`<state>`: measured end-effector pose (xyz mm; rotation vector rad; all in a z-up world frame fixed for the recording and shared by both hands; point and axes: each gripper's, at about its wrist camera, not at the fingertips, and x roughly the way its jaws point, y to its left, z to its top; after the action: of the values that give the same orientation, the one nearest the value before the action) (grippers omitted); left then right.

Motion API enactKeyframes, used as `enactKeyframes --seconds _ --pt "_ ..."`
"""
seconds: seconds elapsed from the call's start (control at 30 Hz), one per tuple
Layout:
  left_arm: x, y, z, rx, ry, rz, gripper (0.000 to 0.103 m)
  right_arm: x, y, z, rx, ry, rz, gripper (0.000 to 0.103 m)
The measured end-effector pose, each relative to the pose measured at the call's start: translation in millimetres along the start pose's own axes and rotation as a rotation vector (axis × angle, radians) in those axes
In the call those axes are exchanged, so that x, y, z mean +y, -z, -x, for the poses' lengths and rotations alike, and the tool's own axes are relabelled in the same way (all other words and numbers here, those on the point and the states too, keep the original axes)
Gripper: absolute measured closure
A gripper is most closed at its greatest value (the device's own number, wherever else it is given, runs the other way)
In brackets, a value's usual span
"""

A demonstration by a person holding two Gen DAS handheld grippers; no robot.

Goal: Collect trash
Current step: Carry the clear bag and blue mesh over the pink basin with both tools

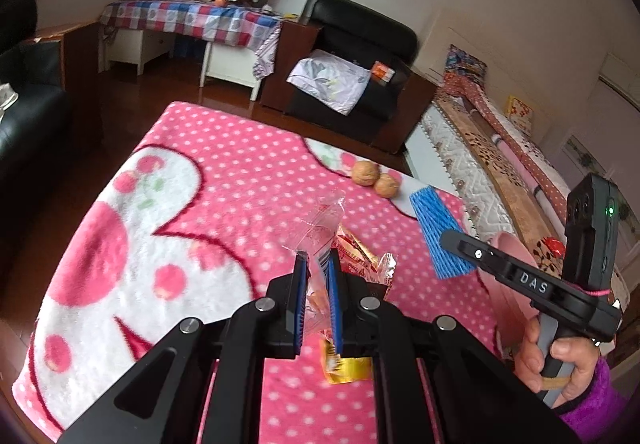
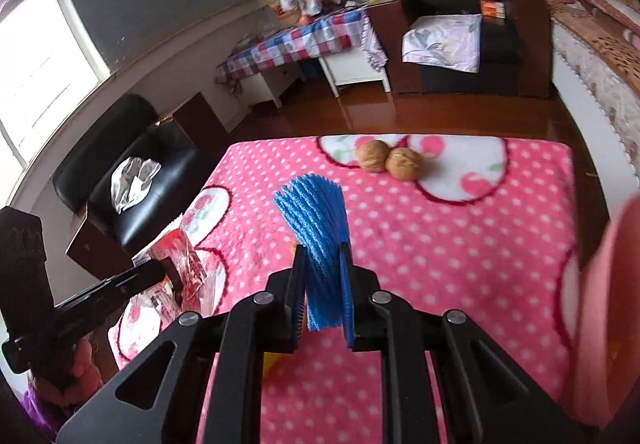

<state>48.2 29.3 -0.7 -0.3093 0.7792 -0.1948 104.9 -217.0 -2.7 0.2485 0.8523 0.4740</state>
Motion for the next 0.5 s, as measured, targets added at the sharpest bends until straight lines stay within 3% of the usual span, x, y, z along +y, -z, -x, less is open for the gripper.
enactKeyframes --seconds 0.5 --pt "-106 0 -12 0.007 0.130 -0.163 0.094 -63 40 89 -0.116 0.157 -0.116 0.087"
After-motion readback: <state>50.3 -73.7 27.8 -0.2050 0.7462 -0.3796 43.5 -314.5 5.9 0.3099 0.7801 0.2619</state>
